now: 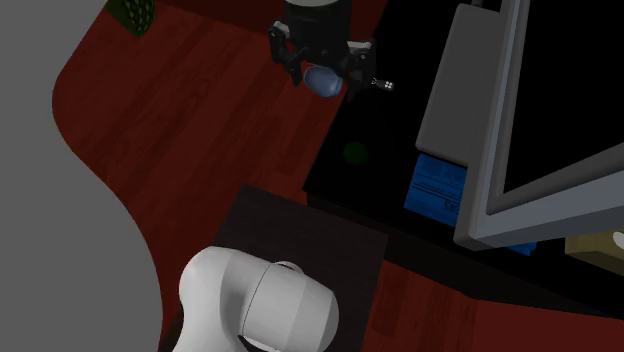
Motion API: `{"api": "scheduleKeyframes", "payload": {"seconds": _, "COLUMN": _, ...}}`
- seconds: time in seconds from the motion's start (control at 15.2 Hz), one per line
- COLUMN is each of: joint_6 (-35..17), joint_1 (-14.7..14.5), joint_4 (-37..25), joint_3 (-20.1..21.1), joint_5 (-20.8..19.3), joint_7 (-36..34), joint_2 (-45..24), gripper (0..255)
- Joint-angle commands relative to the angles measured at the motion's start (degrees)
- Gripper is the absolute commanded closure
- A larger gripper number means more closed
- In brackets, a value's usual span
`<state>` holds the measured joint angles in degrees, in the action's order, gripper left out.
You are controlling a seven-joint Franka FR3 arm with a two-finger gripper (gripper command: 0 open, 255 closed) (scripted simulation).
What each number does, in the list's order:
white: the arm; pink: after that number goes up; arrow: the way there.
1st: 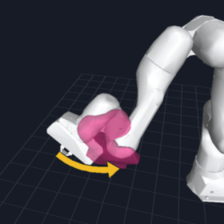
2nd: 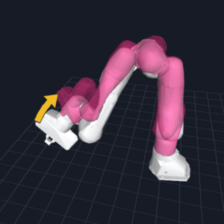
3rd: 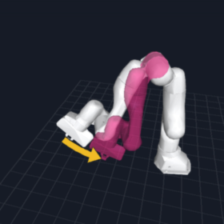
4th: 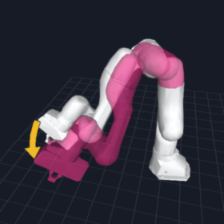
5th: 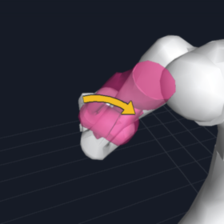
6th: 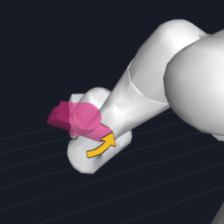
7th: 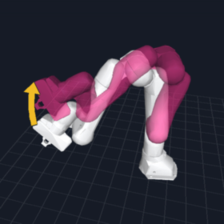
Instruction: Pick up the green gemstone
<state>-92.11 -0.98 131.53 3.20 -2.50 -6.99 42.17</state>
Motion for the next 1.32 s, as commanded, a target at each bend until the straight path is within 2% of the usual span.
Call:
{"api": "scheduleKeyframes", "payload": {"seconds": 0.0, "joint_6": 0.0, "joint_1": 0.0, "joint_4": 0.0, "joint_3": 0.0, "joint_5": 0.0, "joint_7": 0.0, "joint_2": 0.0, "gripper": 0}}
{"api": "scheduleKeyframes", "payload": {"seconds": 0.66, "joint_6": -19.87, "joint_1": 2.78, "joint_4": 15.39, "joint_3": -3.63, "joint_5": -0.96, "joint_7": -0.62, "joint_2": -4.21, "gripper": 0}}
{"api": "scheduleKeyframes", "payload": {"seconds": 1.25, "joint_6": -40.27, "joint_1": 5.42, "joint_4": 23.23, "joint_3": -7.08, "joint_5": -1.59, "joint_7": -0.73, "joint_2": -16.56, "gripper": 0}}
